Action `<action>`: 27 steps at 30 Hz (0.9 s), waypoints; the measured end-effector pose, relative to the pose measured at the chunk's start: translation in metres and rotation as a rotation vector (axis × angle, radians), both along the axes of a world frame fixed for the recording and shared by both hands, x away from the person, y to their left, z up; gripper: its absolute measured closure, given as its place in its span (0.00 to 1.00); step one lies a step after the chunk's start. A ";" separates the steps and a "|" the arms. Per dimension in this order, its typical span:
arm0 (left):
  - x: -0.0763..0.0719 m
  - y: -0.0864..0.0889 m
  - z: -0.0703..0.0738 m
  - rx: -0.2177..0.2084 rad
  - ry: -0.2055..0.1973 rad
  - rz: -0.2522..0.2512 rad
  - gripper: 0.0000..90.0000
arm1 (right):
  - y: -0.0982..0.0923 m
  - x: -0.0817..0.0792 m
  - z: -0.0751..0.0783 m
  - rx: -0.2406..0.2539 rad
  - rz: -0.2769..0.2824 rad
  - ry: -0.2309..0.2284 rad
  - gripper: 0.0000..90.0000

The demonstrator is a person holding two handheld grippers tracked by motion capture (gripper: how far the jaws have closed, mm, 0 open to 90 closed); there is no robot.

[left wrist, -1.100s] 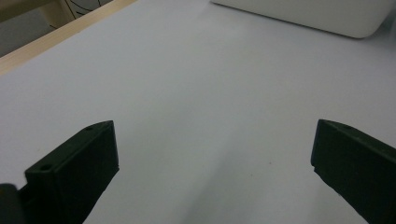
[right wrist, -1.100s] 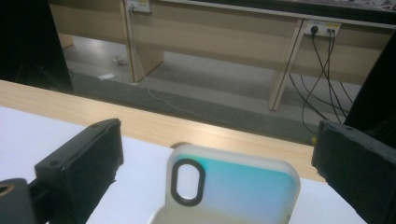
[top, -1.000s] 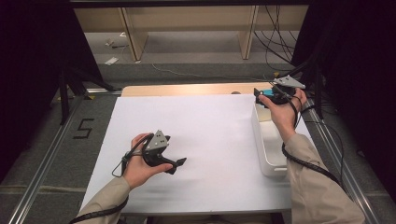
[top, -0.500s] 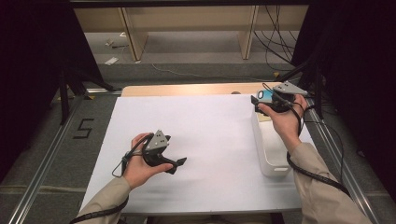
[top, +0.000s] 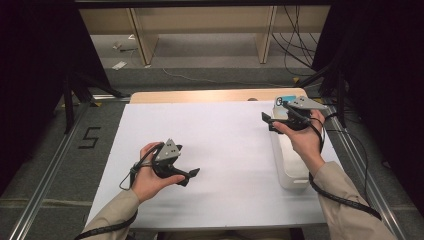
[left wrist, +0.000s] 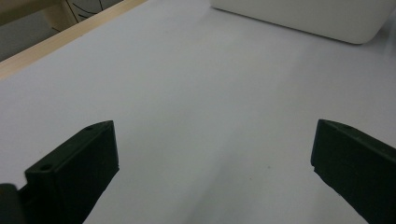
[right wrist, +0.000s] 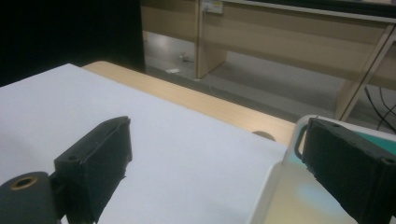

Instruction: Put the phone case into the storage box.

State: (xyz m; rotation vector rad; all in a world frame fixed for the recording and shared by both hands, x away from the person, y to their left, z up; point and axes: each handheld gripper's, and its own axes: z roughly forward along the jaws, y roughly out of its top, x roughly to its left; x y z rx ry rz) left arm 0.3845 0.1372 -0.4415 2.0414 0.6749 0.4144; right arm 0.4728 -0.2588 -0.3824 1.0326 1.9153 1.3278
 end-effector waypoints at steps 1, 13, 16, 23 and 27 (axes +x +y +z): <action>0.000 0.000 0.000 0.001 -0.002 0.000 0.00 | 0.001 -0.002 0.000 0.003 0.009 0.001 0.11; 0.000 0.001 0.001 -0.001 -0.007 0.002 0.00 | 0.006 -0.026 0.000 0.013 0.086 0.013 0.12; 0.000 0.001 0.001 -0.001 -0.007 0.003 0.00 | 0.005 -0.031 -0.001 0.006 0.099 0.017 0.13; 0.000 0.001 0.001 0.000 -0.008 0.003 0.00 | 0.004 -0.043 -0.005 -0.017 0.134 0.031 0.14; 0.000 0.001 0.001 -0.002 -0.008 0.005 0.00 | 0.004 -0.048 -0.005 -0.021 0.148 0.033 0.15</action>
